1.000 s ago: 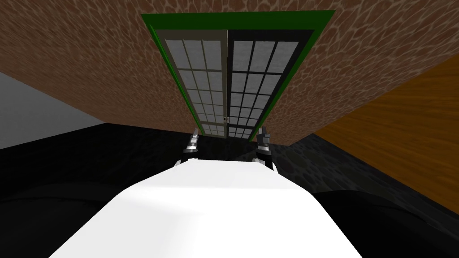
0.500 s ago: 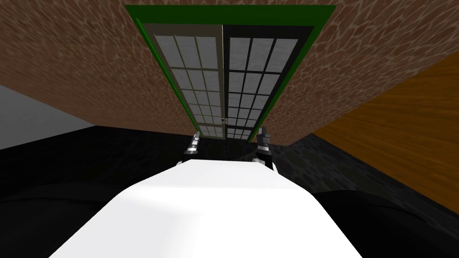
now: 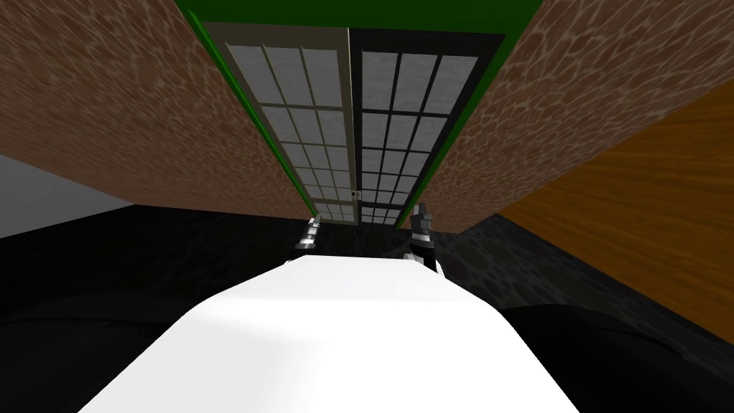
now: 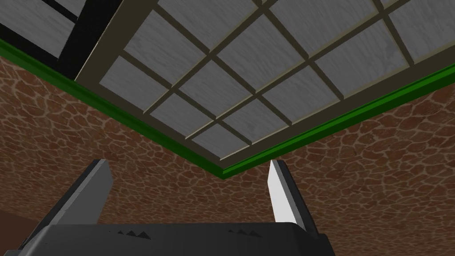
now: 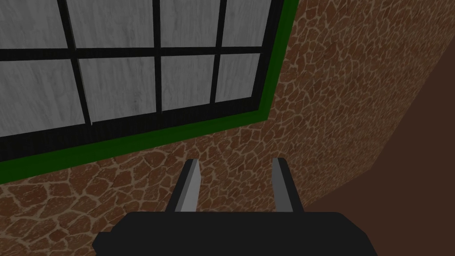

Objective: Pull the door open

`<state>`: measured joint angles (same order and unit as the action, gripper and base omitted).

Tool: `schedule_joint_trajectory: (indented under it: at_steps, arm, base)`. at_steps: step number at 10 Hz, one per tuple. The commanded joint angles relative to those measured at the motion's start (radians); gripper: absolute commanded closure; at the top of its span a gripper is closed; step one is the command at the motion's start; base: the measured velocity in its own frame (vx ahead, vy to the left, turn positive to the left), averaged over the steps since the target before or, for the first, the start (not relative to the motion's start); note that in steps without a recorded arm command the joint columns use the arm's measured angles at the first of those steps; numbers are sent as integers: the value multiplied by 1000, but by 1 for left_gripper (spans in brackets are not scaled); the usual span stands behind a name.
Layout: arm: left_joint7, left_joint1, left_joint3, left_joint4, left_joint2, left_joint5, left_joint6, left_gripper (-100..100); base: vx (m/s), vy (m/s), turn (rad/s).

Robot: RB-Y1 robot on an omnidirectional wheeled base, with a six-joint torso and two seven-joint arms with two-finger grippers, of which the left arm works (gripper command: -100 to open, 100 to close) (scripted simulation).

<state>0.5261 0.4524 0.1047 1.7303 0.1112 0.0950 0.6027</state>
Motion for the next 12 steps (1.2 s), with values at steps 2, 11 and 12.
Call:
schedule_joint_trajectory:
  at_steps: [2,11,12]
  arm:
    - [47,-5,7,-51,7,4,22,-100]
    - [202,-28,34,-233,29,15,99,-100]
    - [220,-30,37,-253,31,16,107,-100]
  base:
    - [109,-36,-43]
    - [104,-29,-46]
    - [111,-28,-37]
